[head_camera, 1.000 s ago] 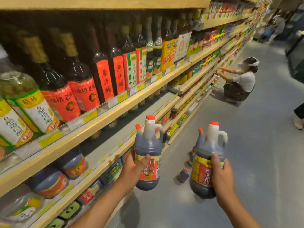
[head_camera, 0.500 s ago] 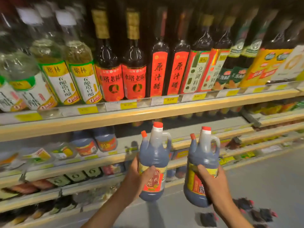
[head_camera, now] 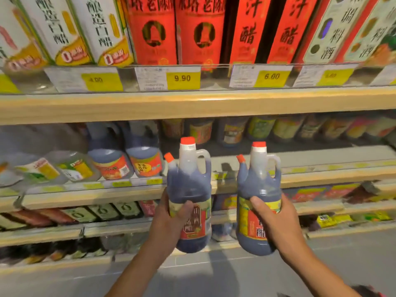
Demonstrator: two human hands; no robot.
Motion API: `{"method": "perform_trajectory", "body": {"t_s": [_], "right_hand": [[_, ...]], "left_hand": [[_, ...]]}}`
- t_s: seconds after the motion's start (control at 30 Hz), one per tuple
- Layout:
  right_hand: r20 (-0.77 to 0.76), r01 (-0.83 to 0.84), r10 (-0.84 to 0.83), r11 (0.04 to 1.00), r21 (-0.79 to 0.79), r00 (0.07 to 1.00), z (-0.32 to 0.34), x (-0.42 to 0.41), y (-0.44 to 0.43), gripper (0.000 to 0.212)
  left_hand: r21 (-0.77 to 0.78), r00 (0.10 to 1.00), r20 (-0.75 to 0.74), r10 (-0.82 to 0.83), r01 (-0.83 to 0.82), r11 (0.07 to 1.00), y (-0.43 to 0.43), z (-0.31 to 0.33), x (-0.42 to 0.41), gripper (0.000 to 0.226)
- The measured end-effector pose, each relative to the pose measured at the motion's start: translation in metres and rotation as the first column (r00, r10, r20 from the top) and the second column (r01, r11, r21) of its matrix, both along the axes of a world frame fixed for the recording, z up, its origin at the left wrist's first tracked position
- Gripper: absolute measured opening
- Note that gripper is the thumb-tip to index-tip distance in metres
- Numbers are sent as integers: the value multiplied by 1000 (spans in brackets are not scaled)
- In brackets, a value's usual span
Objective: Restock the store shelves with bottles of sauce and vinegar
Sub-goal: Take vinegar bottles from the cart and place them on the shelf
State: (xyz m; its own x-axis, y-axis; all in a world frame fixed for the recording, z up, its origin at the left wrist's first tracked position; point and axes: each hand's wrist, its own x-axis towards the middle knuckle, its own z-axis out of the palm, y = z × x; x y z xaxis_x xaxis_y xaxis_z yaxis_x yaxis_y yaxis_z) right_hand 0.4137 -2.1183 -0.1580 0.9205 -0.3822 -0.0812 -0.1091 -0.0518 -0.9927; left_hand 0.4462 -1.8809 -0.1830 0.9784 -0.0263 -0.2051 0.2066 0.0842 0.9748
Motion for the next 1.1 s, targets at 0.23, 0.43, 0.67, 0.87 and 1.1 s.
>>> {"method": "perform_trajectory", "body": {"t_s": [0.23, 0.43, 0.67, 0.87, 1.1], "right_hand": [[67, -75, 73, 997, 22, 995, -32, 48, 4, 59], [152, -173, 167, 985, 25, 974, -11, 93, 8, 49], [69, -159, 159, 987, -10, 985, 15, 148, 11, 71], [128, -121, 132, 988, -93, 983, 18, 173, 12, 79], [232, -183, 239, 954, -239, 943, -3, 168, 9, 69]], "left_hand": [[15, 988, 46, 149, -150, 989, 14, -44, 26, 66], [-24, 991, 59, 117, -115, 993, 25, -54, 36, 49], [-62, 989, 86, 116, -111, 992, 28, -57, 46, 62], [-62, 989, 101, 106, -100, 993, 27, -59, 48, 69], [-41, 988, 118, 101, -97, 994, 26, -63, 48, 66]]}}
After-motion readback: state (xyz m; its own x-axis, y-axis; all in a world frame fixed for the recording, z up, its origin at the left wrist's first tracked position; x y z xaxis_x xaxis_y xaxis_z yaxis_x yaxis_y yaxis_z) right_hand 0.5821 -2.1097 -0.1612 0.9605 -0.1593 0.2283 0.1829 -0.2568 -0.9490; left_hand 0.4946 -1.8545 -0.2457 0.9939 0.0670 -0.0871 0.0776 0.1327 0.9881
